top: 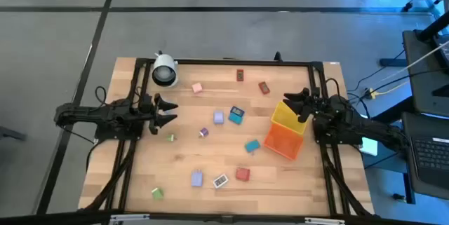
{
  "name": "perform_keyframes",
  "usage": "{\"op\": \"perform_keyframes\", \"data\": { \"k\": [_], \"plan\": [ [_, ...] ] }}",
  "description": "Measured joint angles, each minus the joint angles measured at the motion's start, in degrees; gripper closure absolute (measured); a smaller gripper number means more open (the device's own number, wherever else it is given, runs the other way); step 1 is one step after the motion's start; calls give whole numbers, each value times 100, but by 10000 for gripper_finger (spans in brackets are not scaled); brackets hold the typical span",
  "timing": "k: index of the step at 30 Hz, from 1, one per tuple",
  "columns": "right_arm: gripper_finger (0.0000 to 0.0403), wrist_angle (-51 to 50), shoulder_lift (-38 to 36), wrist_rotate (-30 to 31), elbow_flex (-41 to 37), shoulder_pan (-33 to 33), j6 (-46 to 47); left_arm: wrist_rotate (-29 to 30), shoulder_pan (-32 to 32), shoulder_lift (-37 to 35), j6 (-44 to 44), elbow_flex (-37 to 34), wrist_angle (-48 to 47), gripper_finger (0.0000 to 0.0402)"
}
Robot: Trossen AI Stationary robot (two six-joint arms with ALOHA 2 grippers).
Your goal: Pick & Place Office items
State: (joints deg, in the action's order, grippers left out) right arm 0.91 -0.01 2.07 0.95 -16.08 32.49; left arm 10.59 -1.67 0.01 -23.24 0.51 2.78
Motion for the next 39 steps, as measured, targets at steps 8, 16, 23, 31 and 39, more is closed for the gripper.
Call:
{"op": "perform_keyframes", "data": {
  "k": [8,16,23,31,39],
  "plan": [
    [182,0,0,0,0,-1,0,0,0,0,0,-2,-2,150],
    [182,0,0,0,0,-2,2,0,0,-2,-2,-2,-2,150],
    [182,0,0,0,0,0,1,0,2,-1,0,-2,-2,150],
    [182,0,0,0,0,-2,1,482,1,-2,270,-1,146,150],
    [182,-1,0,0,0,-1,2,2103,2,0,296,0,657,150]
  ]
}}
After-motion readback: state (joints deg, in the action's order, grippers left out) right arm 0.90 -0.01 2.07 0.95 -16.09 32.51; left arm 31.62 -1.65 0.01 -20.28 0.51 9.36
